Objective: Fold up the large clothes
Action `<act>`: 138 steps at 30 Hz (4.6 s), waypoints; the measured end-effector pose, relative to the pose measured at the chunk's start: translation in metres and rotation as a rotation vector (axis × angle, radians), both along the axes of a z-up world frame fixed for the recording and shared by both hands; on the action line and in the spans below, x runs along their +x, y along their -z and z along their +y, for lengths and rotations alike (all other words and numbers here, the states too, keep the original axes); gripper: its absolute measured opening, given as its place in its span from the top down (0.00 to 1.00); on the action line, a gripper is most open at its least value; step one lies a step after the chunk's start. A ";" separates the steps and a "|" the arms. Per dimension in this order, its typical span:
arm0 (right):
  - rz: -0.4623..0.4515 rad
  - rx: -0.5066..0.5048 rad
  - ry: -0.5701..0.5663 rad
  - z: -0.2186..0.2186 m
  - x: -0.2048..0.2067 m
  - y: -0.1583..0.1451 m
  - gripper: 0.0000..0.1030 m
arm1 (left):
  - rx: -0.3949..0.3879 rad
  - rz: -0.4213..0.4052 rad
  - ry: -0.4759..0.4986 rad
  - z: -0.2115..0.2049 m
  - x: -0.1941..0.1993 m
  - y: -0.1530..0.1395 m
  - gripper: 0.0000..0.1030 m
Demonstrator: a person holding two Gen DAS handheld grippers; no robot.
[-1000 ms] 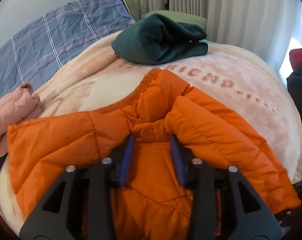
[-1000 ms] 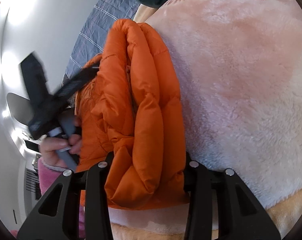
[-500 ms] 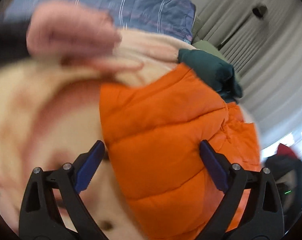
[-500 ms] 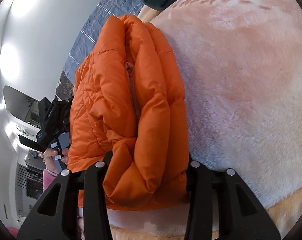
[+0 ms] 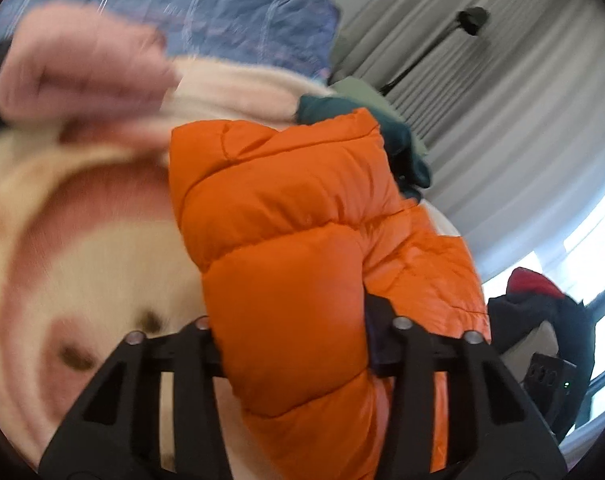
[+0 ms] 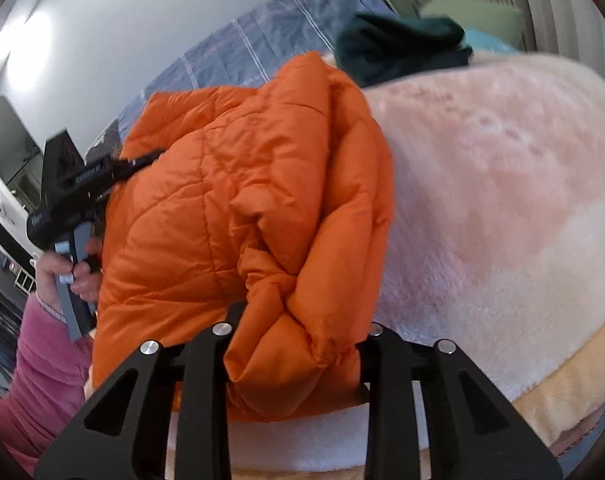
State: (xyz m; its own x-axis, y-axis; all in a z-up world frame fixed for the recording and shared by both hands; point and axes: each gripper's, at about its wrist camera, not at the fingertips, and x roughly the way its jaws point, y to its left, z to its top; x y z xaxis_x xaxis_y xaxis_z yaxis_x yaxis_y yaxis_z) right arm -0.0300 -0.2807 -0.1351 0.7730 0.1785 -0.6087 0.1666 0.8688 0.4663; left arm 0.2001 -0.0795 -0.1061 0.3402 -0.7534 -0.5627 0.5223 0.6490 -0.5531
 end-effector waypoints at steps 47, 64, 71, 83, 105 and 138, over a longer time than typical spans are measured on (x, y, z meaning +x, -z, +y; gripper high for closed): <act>0.086 -0.081 0.124 -0.051 0.371 -0.002 0.36 | 0.635 -0.244 -0.254 -0.060 0.262 -0.015 0.22; -0.211 -0.383 0.142 0.006 0.091 -0.113 0.01 | 0.431 -0.589 -0.255 -0.025 -0.014 -0.112 0.02; -0.220 -0.400 0.169 0.035 0.033 -0.133 0.01 | 0.453 -0.644 -0.336 -0.001 -0.116 -0.129 0.02; -0.150 -0.451 0.050 0.084 0.011 -0.123 0.01 | 0.453 -0.595 -0.452 0.050 -0.183 -0.130 0.02; -0.168 -0.508 0.078 0.095 0.002 -0.123 0.01 | 0.490 -0.531 -0.481 0.064 -0.199 -0.125 0.02; -0.147 -0.504 0.081 0.093 0.009 -0.117 0.01 | 0.518 -0.510 -0.473 0.065 -0.193 -0.115 0.02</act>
State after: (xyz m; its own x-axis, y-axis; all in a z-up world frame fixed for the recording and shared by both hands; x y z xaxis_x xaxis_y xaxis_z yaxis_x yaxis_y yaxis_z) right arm -0.0205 -0.1878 -0.0183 0.8556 -0.1725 -0.4880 0.2073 0.9781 0.0177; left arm 0.0067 -0.0143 0.0088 0.8575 -0.1598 -0.4890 0.2375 0.9662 0.1007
